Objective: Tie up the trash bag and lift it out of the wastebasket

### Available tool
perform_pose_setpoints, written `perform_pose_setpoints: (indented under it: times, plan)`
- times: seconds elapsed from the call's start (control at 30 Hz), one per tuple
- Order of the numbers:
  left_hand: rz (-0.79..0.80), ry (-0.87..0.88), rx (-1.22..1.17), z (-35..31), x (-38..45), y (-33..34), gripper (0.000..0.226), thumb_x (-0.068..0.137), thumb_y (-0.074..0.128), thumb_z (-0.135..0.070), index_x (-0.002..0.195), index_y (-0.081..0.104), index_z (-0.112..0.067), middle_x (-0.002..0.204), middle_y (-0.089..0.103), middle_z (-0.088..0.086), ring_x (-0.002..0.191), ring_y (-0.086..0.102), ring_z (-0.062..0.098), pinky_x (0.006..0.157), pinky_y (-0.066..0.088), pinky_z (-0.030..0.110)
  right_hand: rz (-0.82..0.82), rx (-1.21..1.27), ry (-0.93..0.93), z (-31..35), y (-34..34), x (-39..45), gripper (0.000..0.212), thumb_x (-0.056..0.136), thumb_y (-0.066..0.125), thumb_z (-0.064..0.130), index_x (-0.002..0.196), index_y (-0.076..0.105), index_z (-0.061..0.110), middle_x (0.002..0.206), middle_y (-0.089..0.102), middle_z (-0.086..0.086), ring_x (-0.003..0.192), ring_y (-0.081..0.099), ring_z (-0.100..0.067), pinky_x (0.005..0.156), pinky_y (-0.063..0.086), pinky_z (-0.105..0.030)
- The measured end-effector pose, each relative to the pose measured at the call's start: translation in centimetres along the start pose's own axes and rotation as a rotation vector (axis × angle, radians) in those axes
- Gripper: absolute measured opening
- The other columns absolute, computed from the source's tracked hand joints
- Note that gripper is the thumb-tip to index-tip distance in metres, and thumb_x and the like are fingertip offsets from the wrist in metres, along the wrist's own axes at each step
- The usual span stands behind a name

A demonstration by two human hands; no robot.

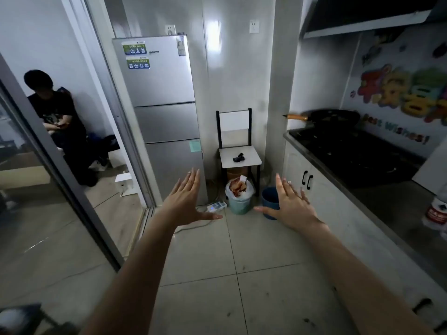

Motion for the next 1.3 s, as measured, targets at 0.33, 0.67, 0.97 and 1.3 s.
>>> perform_pose_setpoints:
  times: [0.33,0.67,0.97,1.3]
  plan:
    - [0.043,0.008,-0.062,1.2,1.1,2.3,0.135,0.048,0.035,-0.089,0.140,-0.023,-0.008,0.152,-0.024,0.012,0.140,-0.022,0.021,0.114,-0.012,0.036,-0.056,-0.124,-0.031,0.6,0.1,2.1,0.115,0.067,0.037,0.083,0.145,-0.006,0.011,0.158,-0.002,-0.008,0.144,-0.002,-0.020,0.115,-0.003,-0.044]
    - [0.044,0.013,-0.132,1.4,3.4,2.8,0.130,0.057,0.045,-0.082,0.140,-0.022,-0.007,0.152,-0.025,0.012,0.140,-0.021,0.021,0.110,-0.014,0.032,-0.011,-0.146,0.001,1.1,0.0,3.9,0.115,0.068,0.038,0.082,0.145,-0.007,0.009,0.158,-0.001,-0.010,0.144,-0.002,-0.020,0.115,-0.004,-0.045]
    - [0.024,0.050,-0.199,2.3,5.5,2.9,0.132,0.053,0.044,-0.082,0.140,-0.021,-0.008,0.153,-0.023,0.011,0.131,-0.026,0.010,0.108,-0.014,0.028,-0.021,-0.143,0.025,1.2,0.3,5.2,0.115,0.069,0.039,0.082,0.145,-0.006,0.008,0.158,0.000,-0.010,0.144,-0.001,-0.021,0.115,-0.004,-0.044]
    - [0.008,0.090,-0.221,3.4,7.6,3.2,0.126,0.061,0.050,-0.076,0.140,-0.021,-0.009,0.153,-0.023,0.010,0.135,-0.023,0.012,0.109,-0.015,0.028,0.004,-0.131,0.054,1.4,1.5,7.2,0.115,0.069,0.039,0.081,0.145,-0.006,0.008,0.158,-0.002,-0.010,0.144,-0.002,-0.021,0.115,-0.004,-0.045]
Point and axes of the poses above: each hand's wrist, its own x-axis towards the middle knuckle, its own y-axis out of the palm, z = x × y, the point moved 4 cm from there along x, towards the middle knuckle
